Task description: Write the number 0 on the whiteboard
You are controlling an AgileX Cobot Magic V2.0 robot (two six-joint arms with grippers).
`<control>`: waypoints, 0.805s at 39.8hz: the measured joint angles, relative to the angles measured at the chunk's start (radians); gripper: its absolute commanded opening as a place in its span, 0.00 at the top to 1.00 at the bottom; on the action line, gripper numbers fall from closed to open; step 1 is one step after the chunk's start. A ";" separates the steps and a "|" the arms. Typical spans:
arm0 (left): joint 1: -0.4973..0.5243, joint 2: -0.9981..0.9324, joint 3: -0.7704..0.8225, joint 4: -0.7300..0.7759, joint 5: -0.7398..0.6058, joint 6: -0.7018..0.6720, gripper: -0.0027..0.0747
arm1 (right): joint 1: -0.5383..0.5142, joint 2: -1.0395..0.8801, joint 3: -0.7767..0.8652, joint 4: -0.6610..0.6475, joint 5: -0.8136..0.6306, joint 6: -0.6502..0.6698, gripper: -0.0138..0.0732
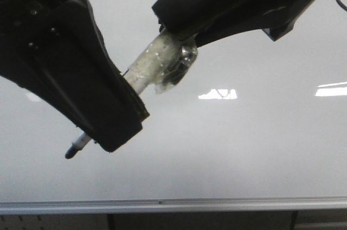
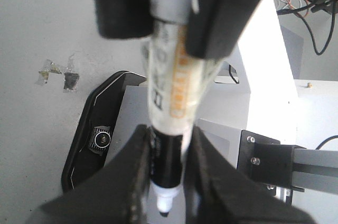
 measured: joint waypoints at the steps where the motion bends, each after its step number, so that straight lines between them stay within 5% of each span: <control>1: 0.000 0.000 0.000 -0.002 0.000 0.000 0.75 | 0.000 0.000 0.000 0.000 0.003 0.000 0.92; 8: 0.000 -0.002 0.000 -0.008 -0.010 0.005 0.24 | 0.000 0.000 0.000 0.000 0.008 0.000 0.92; 11: 0.000 -0.002 0.000 -0.008 -0.025 0.008 0.12 | 0.000 0.000 0.000 0.000 0.021 -0.001 0.92; 21: 0.000 -0.002 0.000 -0.010 -0.034 0.007 0.10 | 0.000 0.000 0.000 -0.025 0.027 -0.001 0.92; 32: 0.000 -0.002 0.000 -0.014 -0.036 0.008 0.10 | -0.124 -0.006 0.000 -0.288 -0.004 0.135 0.91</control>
